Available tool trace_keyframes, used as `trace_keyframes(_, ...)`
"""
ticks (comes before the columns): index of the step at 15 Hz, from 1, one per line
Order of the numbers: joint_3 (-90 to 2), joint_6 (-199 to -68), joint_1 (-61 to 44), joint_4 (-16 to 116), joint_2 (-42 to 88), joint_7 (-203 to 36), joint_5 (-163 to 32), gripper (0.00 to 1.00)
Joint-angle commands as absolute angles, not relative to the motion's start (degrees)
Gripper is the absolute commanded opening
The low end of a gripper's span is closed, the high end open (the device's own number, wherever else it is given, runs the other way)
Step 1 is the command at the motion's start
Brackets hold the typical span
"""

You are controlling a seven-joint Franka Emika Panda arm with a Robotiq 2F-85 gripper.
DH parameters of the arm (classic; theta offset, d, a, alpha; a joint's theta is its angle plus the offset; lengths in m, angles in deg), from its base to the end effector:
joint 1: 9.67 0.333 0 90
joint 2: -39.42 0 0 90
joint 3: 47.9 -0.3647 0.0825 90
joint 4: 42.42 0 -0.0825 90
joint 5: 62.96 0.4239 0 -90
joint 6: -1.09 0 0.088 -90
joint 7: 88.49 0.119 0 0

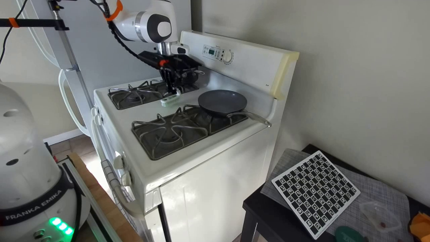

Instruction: Use the brush to clean the top of the stove

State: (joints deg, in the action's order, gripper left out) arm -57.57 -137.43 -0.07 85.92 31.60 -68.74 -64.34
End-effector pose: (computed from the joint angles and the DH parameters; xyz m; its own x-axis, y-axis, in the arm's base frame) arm 0.5453 0.1897 0.3203 0.9992 0.0069 0.0387 0.0077 -0.9998 -0.0204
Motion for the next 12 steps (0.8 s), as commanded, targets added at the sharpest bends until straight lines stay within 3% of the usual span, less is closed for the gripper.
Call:
trace_keyframes(1,-56.7,-141.0,1.0,87.0,30.3,-66.6,-65.2,0.04)
trace_keyframes(4,-56.8,-141.4,1.2,87.1,29.6,-67.0,-64.4,0.04)
trace_keyframes(5,-56.9,-140.8,1.1,86.9,29.5,-67.6,-63.7,0.40)
trace_keyframes(8,-57.1,-140.2,1.2,86.9,30.1,-68.0,-62.9,0.55)
trace_keyframes(12,-57.0,-137.2,2.1,86.8,32.8,-67.1,-65.6,0.90)
